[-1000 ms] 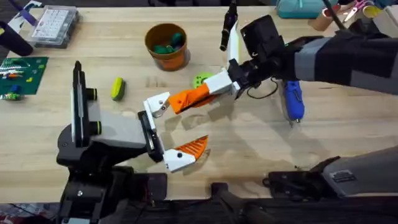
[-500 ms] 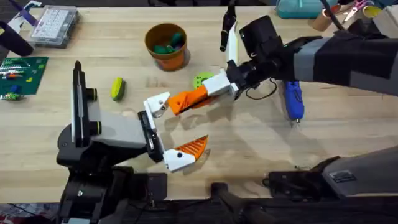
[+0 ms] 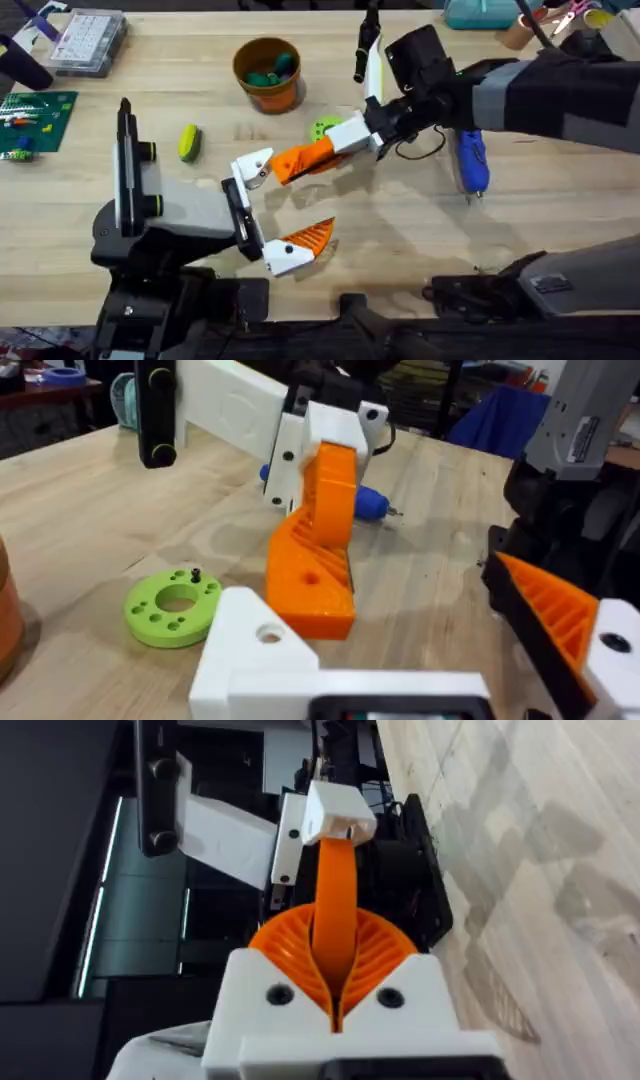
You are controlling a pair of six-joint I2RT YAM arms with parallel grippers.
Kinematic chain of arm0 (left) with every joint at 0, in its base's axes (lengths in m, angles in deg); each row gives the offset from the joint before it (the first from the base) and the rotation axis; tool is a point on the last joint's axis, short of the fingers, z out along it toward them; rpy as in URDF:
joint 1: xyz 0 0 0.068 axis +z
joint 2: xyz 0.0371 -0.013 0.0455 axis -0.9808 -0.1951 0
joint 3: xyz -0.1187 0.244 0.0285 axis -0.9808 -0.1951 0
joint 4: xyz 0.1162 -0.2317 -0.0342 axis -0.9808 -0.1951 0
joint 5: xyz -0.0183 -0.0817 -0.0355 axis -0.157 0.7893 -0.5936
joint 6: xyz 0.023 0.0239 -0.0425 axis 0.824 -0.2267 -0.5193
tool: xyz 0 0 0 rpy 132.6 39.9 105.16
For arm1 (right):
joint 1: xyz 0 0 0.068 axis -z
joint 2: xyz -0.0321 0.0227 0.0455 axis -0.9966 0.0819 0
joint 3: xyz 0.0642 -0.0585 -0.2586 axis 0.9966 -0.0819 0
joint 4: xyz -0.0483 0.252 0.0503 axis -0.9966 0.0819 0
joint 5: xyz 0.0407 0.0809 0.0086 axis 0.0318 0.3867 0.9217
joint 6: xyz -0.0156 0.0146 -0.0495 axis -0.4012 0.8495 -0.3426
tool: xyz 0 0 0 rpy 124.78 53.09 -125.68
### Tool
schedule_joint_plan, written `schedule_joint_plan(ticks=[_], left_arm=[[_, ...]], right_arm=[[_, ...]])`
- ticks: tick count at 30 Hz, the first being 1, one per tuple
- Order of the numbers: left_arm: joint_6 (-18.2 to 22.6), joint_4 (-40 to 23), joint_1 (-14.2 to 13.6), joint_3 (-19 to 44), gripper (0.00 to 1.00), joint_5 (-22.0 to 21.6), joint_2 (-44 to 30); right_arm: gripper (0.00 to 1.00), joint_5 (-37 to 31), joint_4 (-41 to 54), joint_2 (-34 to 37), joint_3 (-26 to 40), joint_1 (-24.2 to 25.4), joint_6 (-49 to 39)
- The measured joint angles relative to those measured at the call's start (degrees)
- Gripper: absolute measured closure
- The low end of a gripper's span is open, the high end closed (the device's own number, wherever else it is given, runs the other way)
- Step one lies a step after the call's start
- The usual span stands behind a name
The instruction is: Pick up the gripper from the table and insert it into the empty holder that is missing its gripper. Then pick up a screw, insert it into the mounting hole, and use the screwdriver to tighten it. Finally, clean up the table by picking up the vegetable and placing it into the bucket.
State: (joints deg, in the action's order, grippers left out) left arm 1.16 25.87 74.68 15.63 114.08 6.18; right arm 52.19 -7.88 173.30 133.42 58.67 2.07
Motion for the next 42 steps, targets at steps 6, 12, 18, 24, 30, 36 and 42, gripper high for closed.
schedule_joint_plan(ticks=[6,12,18,24,30,36,42], left_arm=[[0.0,0.0,0.0,0.0,0.01,0.0,0.0],[0.0,0.0,0.0,0.02,0.01,0.0,0.0],[0.0,0.0,0.0,0.0,0.01,0.0,0.0],[0.04,0.15,0.0,0.01,0.01,-0.75,0.0],[0.07,0.26,0.0,0.01,0.01,-1.48,0.0],[-0.01,0.26,0.05,0.02,0.01,-1.7,0.0],[-0.66,0.32,0.25,0.0,0.01,-2.33,0.0]], right_arm=[[0.992,0.0,0.0,0.0,0.0,0.0,0.16],[0.992,0.0,0.0,0.0,0.0,0.0,0.18],[0.992,0.62,-1.63,1.24,-0.02,0.0,0.45],[0.992,1.11,-7.18,1.99,-0.1,-0.05,4.33],[0.992,1.07,-9.26,2.05,-0.11,-0.21,7.83],[0.992,1.17,-10.04,2.72,-0.11,-0.48,9.55],[0.992,3.2,-15.29,5.63,-0.11,-1.33,12.45]])
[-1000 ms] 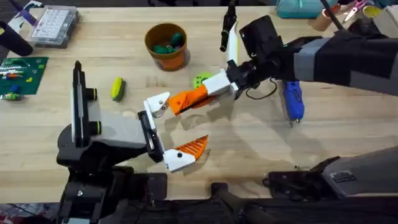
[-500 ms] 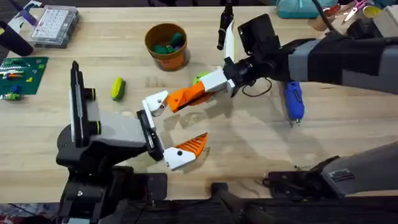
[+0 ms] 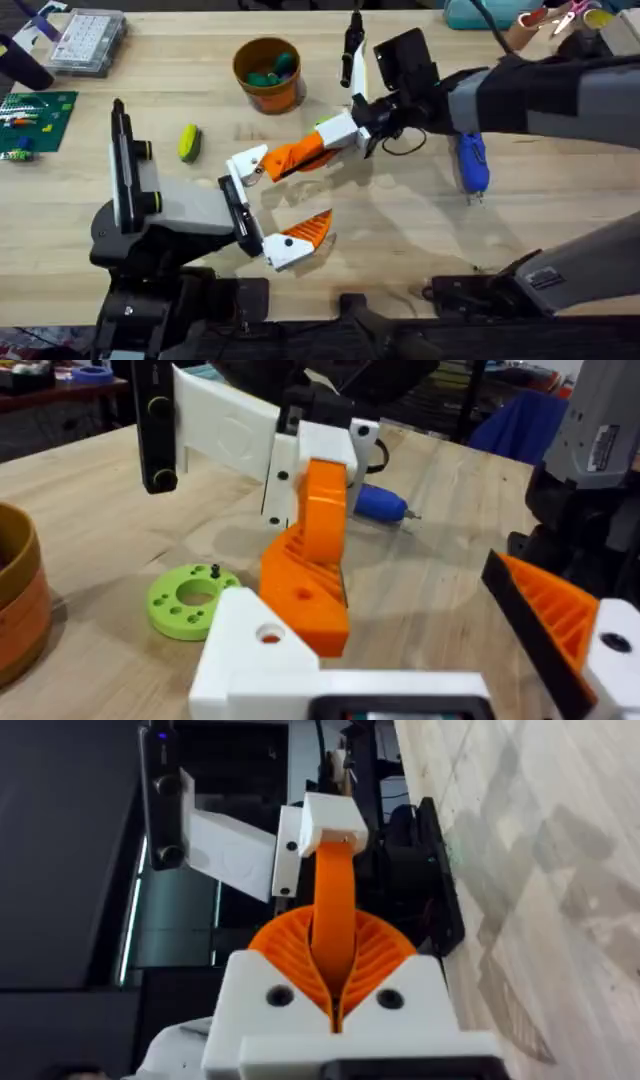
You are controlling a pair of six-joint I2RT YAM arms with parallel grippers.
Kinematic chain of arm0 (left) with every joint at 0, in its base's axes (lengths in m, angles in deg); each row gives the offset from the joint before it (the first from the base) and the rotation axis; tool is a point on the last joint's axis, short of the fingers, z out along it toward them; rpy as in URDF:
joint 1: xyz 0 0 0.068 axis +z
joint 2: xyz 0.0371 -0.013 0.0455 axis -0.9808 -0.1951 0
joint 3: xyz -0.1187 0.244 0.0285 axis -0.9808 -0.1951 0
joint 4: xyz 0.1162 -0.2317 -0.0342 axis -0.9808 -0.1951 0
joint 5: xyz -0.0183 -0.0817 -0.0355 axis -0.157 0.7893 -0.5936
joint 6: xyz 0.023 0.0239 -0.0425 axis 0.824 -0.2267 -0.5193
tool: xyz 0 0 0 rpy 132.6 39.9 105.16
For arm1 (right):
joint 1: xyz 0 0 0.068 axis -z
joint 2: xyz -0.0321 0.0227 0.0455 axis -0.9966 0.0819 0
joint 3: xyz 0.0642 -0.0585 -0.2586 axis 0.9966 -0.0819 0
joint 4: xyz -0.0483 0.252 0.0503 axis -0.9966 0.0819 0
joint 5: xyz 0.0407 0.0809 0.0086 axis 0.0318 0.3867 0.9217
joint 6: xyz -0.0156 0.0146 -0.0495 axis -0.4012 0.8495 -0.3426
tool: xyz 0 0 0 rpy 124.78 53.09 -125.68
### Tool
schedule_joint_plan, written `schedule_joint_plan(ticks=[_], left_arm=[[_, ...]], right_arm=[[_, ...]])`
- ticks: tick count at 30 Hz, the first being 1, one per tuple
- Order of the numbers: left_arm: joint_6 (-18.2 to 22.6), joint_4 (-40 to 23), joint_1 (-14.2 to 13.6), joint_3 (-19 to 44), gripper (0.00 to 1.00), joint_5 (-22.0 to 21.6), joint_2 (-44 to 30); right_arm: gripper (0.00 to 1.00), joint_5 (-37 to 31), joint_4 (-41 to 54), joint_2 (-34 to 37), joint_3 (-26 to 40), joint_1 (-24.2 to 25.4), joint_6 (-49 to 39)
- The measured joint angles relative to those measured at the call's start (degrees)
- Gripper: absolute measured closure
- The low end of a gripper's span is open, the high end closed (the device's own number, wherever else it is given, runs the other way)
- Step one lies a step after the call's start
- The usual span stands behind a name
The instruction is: Pick up the gripper from the table and insert it into the empty holder that is missing its gripper. Then pick up a screw, insert it into the mounting hole, and use the screwdriver to tighten it. Finally, clean up the table by picking up the vegetable and placing it into the bucket.
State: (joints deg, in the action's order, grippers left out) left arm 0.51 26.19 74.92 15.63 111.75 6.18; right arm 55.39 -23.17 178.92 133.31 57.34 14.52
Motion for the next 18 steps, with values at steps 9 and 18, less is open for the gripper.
schedule_joint_plan(ticks=[9,18], left_arm=[[0.07,0.09,0.45,0.0,0.01,-1.0,0.0],[0.02,0.16,0.45,0.0,0.01,-1.59,0.0]], right_arm=[[0.992,0.2,-7.33,0.82,0.0,-0.59,7.12],[0.992,-0.98,-8.68,0.81,0.0,-1.44,9.21]])
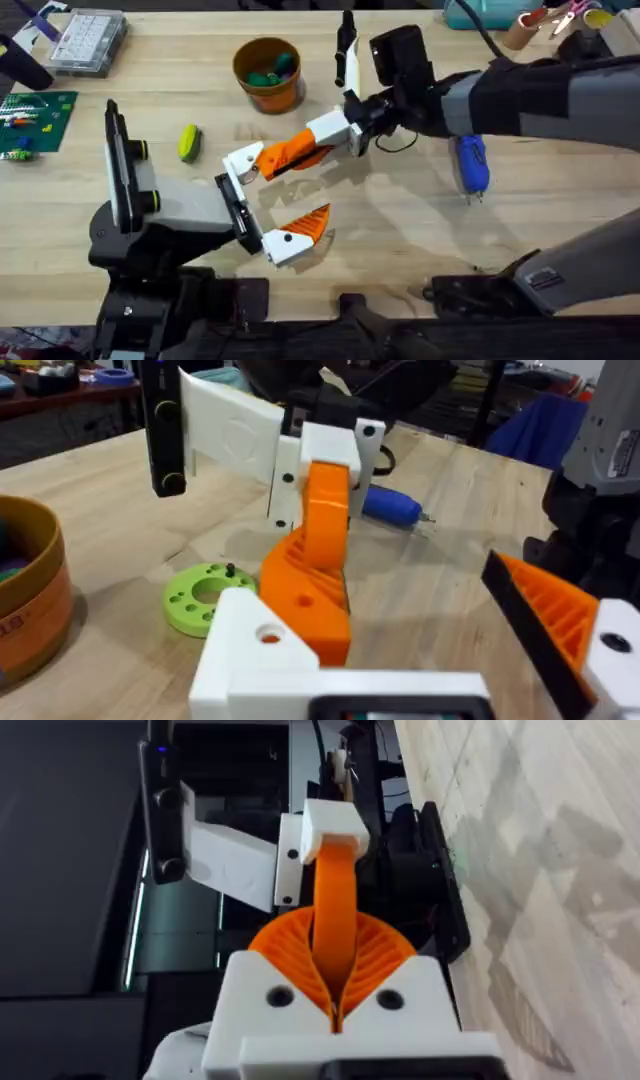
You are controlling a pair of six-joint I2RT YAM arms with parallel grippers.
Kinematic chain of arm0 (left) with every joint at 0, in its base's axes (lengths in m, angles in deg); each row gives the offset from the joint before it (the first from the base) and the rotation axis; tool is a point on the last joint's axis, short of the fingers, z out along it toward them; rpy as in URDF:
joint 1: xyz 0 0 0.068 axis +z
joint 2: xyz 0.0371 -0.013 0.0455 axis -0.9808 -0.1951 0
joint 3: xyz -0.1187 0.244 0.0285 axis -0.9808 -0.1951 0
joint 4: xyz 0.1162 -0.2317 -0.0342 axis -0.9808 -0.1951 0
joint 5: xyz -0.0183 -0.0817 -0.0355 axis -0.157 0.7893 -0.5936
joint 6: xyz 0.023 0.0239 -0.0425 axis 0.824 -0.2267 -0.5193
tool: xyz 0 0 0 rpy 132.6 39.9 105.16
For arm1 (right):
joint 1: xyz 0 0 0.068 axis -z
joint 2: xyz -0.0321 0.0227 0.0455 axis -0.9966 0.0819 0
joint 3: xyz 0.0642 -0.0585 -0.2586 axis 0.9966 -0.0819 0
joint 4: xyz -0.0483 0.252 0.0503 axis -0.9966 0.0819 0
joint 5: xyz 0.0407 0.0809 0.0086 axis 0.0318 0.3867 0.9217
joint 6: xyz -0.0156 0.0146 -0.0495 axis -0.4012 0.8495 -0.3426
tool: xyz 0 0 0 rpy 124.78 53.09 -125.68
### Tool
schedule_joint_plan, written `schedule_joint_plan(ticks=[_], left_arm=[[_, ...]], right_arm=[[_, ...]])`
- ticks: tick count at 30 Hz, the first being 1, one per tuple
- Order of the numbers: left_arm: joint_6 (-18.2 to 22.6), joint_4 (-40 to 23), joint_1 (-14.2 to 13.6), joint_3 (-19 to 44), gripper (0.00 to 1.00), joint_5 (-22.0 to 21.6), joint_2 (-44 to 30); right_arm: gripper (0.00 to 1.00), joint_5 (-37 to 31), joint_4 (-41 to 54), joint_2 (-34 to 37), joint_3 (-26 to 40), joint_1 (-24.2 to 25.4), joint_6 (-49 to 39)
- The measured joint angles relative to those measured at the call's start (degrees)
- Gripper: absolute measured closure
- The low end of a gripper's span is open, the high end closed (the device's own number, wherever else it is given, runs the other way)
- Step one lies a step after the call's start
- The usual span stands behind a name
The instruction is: Pick up the gripper from the table and insert it into the empty holder that is missing its gripper. Then pick up a screw, insert it into the mounting hole, and use the screwdriver to tighten it. Finally, clean up the table by picking up the vegetable and placing it into the bucket.
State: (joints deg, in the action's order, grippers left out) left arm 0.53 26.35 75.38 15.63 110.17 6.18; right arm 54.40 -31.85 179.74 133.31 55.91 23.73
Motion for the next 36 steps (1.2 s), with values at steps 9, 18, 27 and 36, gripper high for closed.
schedule_joint_plan(ticks=[9,18,27,36], left_arm=[[-0.25,0.09,0.44,0.0,0.01,-0.87,0.0],[-0.54,0.17,0.51,0.0,0.01,-1.84,0.0],[-0.85,0.24,1.07,0.0,0.01,-2.81,0.0],[-0.87,-0.11,0.52,0.02,0.01,0.28,0.0]], right_arm=[[0.993,-1.76,-1.41,-0.01,0.0,-0.9,0.6],[0.993,-2.18,-4.85,0.77,0.02,-1.31,2.37],[0.993,-3.08,-9.64,1.75,0.02,-2.0,6.38],[0.993,-5.23,-10.84,1.83,0.1,-4.4,9.56]])
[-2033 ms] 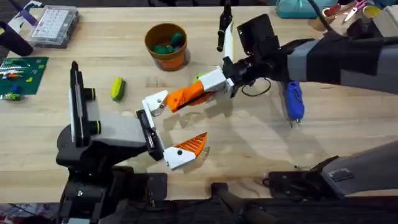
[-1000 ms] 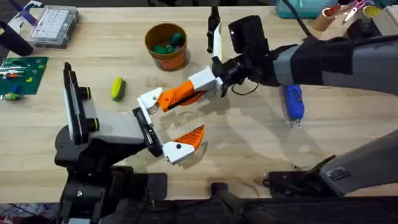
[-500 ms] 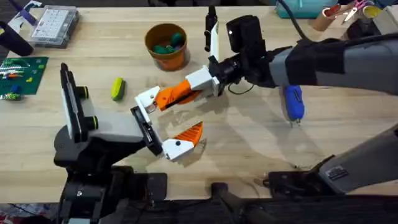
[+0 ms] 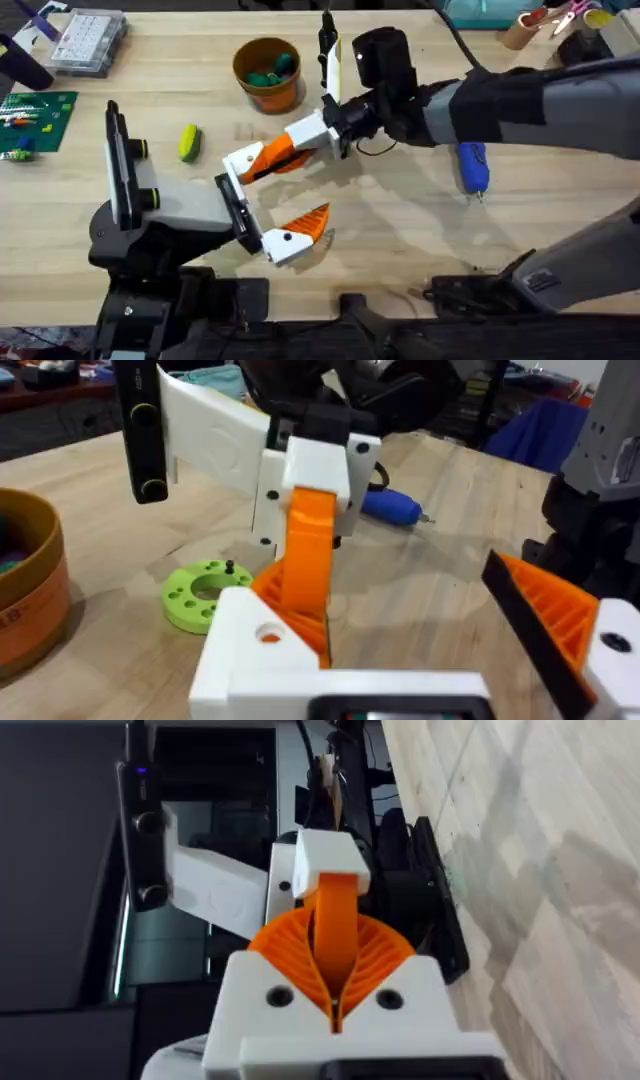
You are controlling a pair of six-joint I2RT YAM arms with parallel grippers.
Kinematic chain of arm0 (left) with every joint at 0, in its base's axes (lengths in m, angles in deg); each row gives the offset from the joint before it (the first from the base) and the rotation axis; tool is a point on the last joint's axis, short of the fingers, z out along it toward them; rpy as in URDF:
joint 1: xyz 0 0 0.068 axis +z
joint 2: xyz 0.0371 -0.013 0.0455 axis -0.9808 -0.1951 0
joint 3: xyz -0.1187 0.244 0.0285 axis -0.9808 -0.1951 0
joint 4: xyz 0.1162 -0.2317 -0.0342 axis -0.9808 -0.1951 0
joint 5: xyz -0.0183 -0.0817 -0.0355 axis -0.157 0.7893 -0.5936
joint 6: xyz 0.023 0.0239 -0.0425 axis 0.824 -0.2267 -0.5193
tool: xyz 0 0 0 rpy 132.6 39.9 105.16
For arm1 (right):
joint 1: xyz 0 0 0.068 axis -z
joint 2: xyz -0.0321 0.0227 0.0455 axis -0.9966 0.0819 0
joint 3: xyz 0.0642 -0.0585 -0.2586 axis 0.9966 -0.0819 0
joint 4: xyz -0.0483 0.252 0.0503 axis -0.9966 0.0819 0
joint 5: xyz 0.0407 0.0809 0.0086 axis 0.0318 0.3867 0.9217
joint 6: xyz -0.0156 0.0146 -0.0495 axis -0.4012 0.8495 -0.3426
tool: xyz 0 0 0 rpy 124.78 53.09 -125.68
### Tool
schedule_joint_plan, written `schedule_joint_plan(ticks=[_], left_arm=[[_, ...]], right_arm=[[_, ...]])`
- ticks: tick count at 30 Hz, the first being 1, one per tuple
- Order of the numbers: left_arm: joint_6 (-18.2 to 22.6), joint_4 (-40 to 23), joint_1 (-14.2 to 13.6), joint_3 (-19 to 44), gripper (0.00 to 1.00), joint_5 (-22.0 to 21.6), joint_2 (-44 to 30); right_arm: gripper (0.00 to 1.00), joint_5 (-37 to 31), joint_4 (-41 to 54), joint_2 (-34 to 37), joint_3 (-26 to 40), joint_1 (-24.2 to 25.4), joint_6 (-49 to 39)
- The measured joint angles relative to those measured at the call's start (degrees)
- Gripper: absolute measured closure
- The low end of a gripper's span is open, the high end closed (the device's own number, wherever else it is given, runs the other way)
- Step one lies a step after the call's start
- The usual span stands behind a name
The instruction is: Pick up the gripper from the table and insert it into the empty holder that is missing its gripper. Then pick up a screw, insert it into the mounting hole, and use the screwdriver to tighten it. Finally, clean up the table by picking up the vegetable and placing it into the bucket.
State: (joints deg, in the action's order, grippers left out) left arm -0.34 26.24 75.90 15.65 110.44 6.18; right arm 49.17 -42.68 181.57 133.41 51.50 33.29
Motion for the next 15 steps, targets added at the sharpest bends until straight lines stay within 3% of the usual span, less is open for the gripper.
schedule_joint_plan(ticks=[15], left_arm=[[-0.86,0.13,0.02,-0.02,0.01,-1.25,-0.09]], right_arm=[[0.993,-3.96,-2.14,-0.01,0.34,-0.28,3.45]])
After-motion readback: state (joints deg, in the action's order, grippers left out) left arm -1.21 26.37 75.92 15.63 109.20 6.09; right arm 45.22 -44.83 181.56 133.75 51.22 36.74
